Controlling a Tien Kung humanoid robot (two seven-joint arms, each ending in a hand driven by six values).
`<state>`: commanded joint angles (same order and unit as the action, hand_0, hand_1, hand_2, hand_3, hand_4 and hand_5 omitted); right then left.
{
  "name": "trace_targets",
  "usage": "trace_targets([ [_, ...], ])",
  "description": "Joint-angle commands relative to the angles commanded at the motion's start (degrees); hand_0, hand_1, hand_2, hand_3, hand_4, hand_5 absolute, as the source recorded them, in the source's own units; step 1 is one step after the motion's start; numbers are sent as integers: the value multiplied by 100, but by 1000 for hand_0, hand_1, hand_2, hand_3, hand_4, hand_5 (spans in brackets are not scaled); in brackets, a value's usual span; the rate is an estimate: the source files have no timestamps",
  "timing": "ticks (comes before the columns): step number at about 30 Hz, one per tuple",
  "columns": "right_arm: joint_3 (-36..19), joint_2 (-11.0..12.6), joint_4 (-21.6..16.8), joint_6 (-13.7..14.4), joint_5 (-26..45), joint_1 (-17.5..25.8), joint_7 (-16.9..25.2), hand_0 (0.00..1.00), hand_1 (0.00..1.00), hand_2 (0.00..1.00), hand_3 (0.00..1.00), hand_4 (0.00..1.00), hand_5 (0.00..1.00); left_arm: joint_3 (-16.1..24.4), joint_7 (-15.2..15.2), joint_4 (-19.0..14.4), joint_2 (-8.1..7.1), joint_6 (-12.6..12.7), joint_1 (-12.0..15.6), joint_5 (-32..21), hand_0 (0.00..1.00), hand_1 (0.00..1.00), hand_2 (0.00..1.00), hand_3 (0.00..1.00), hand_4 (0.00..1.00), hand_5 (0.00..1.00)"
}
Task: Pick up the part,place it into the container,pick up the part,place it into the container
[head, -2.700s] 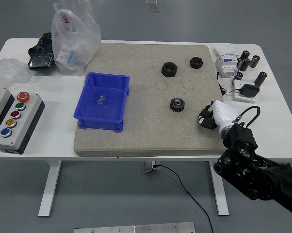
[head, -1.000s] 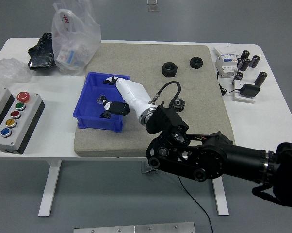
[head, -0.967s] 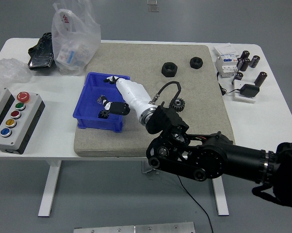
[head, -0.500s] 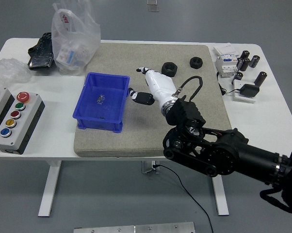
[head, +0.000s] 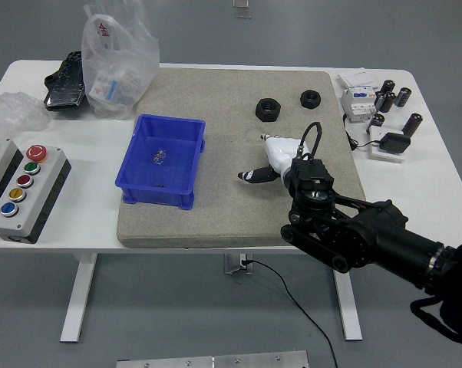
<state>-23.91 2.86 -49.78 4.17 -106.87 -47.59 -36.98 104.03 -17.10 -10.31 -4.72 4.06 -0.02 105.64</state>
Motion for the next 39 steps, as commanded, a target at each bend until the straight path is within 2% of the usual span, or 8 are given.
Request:
trace_targets([
  [5, 8, -5, 275, -64, 41, 5, 0, 673, 859, 954, 987, 998, 870, 15, 54, 0, -7, -20, 10, -42, 831, 683, 672, 823, 898, 998],
  [6, 21, -6, 322, -50, 65, 10, 0, 616, 764, 824, 885, 876, 637, 15, 63, 0, -7, -20, 11, -50, 822, 682, 669, 820, 898, 998],
  [11, 103, -5, 412, 124, 159, 29, 0, 616, 764, 824, 885, 876, 637, 1, 96, 0, -3, -22, 5, -82, 822, 682, 669, 820, 898, 998],
  [12, 117, -6, 420, 182, 177, 33, 0, 447, 641, 590, 679, 410, 403, -4, 107, 0, -2, -23, 4, -93, 821, 679, 665, 820, 897, 998],
  [17, 150, 7, 442, 241, 253, 46, 0, 447, 641, 590, 679, 410, 403, -16, 153, 0, -4, -32, -1, -130, 821, 679, 665, 820, 897, 998],
  [18, 157, 12, 447, 243, 269, 49, 0, 427, 563, 420, 575, 347, 152, -15, 161, 0, -4, -33, -1, -135, 817, 679, 664, 818, 896, 998],
  [30, 204, 68, 367, 637, 179, 85, 0, 410, 514, 274, 450, 307, 156, -6, 228, 0, 3, -26, 19, -163, 808, 676, 662, 814, 893, 998],
  [39, 305, 193, -496, 1443, 170, -6, 0, 407, 515, 265, 441, 260, 128, -10, 237, 0, 5, -17, 26, -183, 808, 676, 661, 813, 892, 998],
])
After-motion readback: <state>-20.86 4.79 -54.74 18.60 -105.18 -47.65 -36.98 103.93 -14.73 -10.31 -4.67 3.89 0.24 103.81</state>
